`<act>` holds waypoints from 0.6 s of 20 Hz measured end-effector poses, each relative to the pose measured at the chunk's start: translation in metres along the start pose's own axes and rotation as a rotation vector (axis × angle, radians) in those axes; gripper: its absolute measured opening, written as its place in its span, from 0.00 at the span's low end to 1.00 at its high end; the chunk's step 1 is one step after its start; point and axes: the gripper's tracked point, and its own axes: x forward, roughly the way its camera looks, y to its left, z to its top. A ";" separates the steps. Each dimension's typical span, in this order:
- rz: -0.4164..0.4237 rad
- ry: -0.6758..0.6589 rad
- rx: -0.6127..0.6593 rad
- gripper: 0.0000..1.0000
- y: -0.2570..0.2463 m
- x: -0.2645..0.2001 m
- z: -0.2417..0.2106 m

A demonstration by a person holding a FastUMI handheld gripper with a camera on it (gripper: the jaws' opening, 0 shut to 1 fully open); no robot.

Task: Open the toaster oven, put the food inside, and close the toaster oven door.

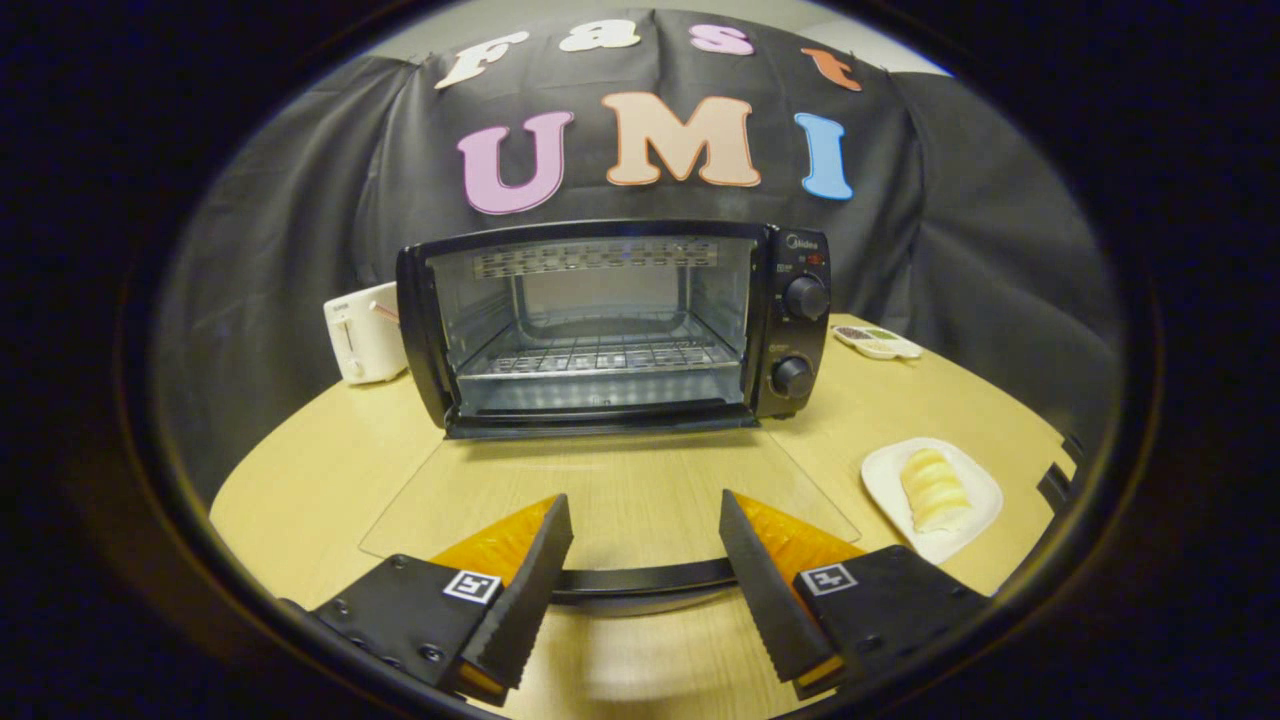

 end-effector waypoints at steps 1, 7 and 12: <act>0.001 -0.005 -0.004 0.94 0.002 0.002 0.001; -0.011 -0.030 0.000 0.93 0.001 0.007 0.000; -0.029 0.037 -0.009 0.92 -0.005 0.008 0.008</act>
